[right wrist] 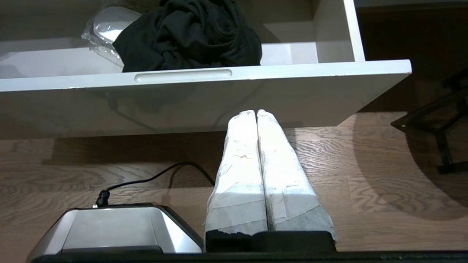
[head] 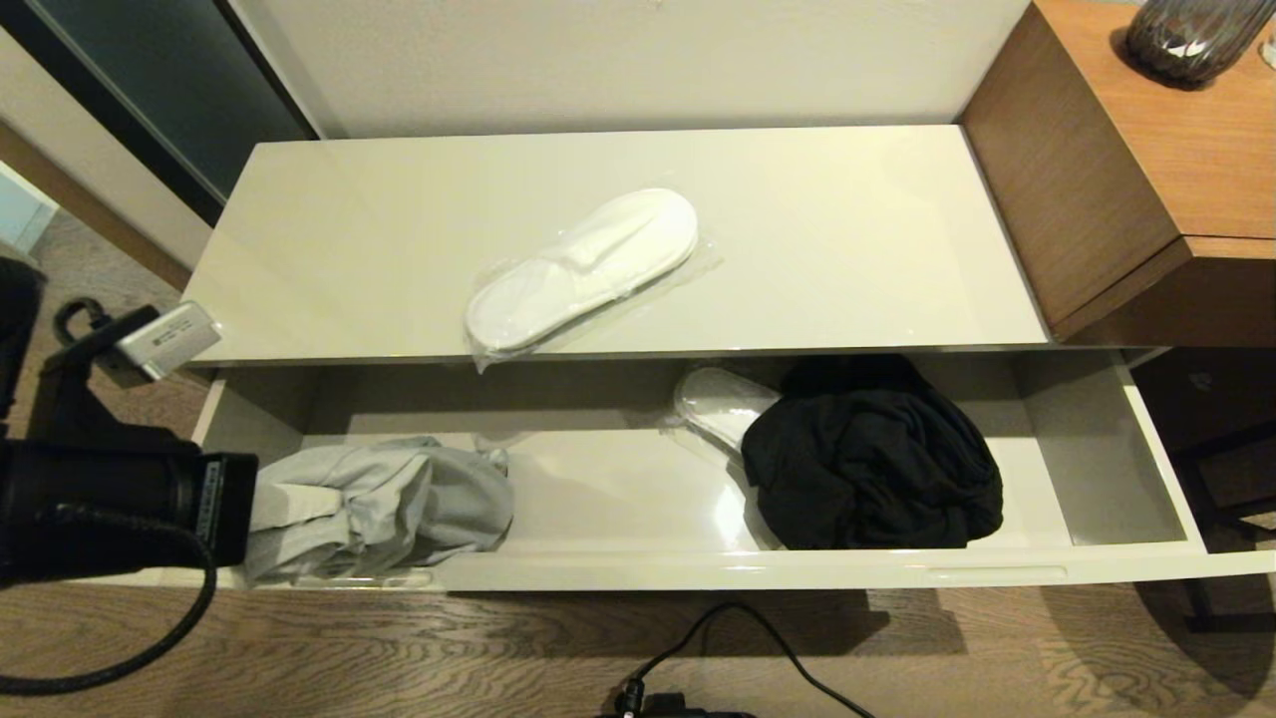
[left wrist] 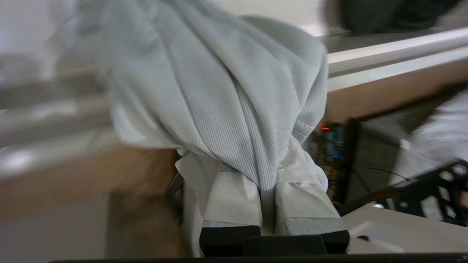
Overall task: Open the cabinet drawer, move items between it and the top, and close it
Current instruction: Put the shorts in the drawer
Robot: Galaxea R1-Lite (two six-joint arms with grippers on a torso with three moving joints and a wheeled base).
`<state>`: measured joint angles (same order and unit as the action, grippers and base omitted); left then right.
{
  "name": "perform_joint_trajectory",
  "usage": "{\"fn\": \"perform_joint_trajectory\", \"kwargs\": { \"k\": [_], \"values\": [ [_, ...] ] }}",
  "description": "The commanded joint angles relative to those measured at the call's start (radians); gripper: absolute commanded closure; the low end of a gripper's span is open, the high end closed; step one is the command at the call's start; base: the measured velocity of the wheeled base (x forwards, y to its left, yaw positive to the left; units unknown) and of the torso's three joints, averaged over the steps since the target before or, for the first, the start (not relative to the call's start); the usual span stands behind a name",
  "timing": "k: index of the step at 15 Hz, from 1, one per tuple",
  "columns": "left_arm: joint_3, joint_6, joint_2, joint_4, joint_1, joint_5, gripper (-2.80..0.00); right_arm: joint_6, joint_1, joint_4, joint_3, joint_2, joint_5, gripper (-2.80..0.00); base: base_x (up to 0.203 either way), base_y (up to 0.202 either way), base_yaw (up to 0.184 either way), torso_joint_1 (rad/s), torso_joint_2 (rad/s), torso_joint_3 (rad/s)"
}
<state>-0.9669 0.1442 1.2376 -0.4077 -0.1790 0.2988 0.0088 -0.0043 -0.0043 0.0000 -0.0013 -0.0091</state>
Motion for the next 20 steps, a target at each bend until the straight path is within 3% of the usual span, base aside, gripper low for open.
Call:
{"fn": "perform_joint_trajectory", "kwargs": {
  "k": [1,3,5,7,9,10,13,17,18,20],
  "values": [
    [0.017,-0.011,0.101,0.07,-0.003,0.067,0.0,0.005,0.0,0.0,0.003,0.001,0.0,0.0,0.0,0.0,0.0,0.0,0.0,0.0],
    [0.021,-0.041,0.131,0.087,-0.003,0.152,0.0,0.003,0.0,0.0,0.003,0.001,0.0,0.0,0.0,0.0,0.0,0.0,0.0,0.0],
    [0.038,-0.121,0.168,0.09,-0.001,0.211,0.0,0.006,0.0,0.0,0.003,0.001,0.0,0.0,0.0,0.0,0.0,0.0,0.0,0.0],
    [0.056,-0.183,0.194,0.101,0.001,0.221,0.0,0.008,0.0,0.0,0.003,0.001,0.0,0.0,0.0,0.0,0.0,0.0,0.0,0.0],
    [0.058,-0.303,0.254,0.112,0.006,0.22,0.0,0.006,0.0,0.0,0.003,0.001,0.0,0.0,0.0,0.0,0.0,0.0,0.0,0.0],
    [0.056,-0.314,0.258,0.115,0.007,0.22,0.0,0.006,0.0,0.0,0.003,0.001,0.0,0.0,0.0,0.0,0.0,0.0,0.0,0.0],
    [-0.004,-0.322,0.313,0.116,0.007,0.175,0.0,0.0,0.0,0.0,0.003,0.001,0.0,0.0,0.0,0.0,0.0,0.0,0.0,0.0],
    [-0.004,-0.322,0.313,0.116,0.007,0.175,0.0,0.0,0.0,0.0,0.003,0.001,0.0,0.0,0.0,0.0,0.0,0.0,0.0,0.0],
    [-0.013,-0.33,0.32,0.133,-0.001,0.158,0.0,0.002,0.0,0.0,0.003,0.001,0.0,0.0,0.0,0.0,0.0,0.0,0.0,0.0],
    [-0.085,-0.359,0.384,0.257,-0.05,0.051,0.0,0.0,0.0,0.0,0.003,0.001,0.0,0.0,0.0,0.0,0.0,0.0,0.0,0.0]
  ]
}}
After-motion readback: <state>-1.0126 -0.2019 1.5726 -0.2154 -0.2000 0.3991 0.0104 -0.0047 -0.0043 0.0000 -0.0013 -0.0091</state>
